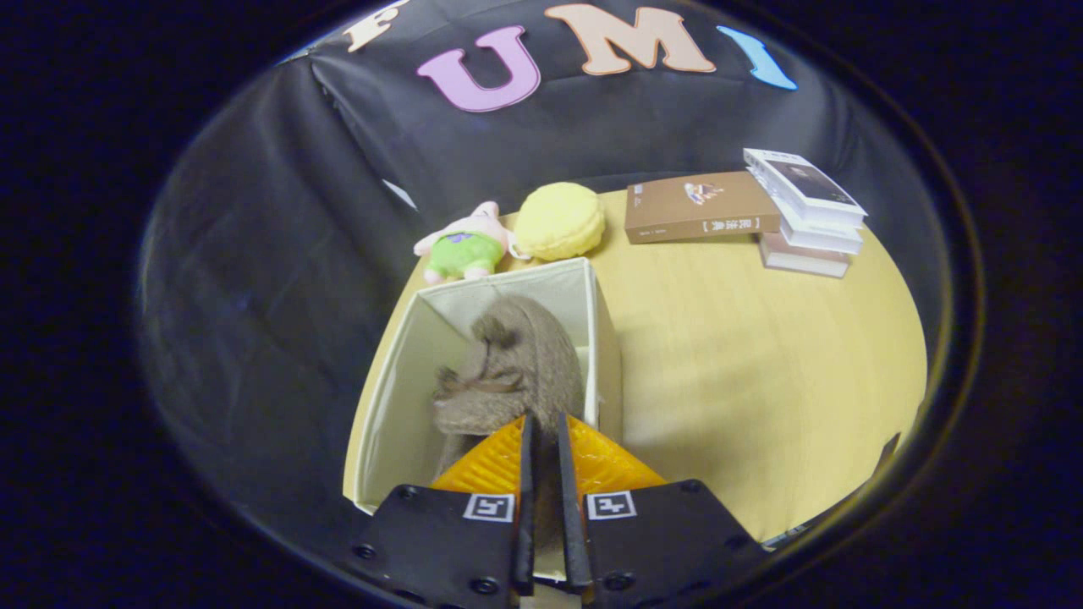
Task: Open the storage box then place both shoes into the box .Put the left shoe in first, then the right shoe, with the right side of both shoes facing outward in a uniform manner.
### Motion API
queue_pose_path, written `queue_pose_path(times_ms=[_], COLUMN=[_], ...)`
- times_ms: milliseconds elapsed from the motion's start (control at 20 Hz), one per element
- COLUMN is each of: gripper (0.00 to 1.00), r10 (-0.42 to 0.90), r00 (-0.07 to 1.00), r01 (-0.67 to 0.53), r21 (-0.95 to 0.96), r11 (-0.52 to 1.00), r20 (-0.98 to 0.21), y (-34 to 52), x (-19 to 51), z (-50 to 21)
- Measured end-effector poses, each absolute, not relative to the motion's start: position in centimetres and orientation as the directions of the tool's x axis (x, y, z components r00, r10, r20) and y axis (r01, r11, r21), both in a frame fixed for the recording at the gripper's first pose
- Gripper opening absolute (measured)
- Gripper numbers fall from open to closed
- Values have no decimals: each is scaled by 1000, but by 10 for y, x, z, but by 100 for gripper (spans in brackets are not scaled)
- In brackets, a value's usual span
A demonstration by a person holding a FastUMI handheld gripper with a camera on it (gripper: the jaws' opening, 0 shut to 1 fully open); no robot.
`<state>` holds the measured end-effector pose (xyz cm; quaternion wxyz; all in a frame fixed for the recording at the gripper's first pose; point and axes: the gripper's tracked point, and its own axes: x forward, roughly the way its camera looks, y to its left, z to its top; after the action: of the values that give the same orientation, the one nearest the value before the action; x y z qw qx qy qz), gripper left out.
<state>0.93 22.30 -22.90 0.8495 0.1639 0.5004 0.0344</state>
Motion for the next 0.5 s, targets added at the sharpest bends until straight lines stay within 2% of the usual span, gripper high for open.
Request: queue_pose_path(times_ms=[250, 450, 500], gripper=[67, 100, 100], r10=[251, 300, 302], r00=[546, 597, 616], r01=[65, -41, -66], r21=[339, 346, 334], r11=[939, 937, 940], r20=[-799, -744, -727], y=[219, 221, 218], x=[15, 18, 20], z=[-208, -183, -176])
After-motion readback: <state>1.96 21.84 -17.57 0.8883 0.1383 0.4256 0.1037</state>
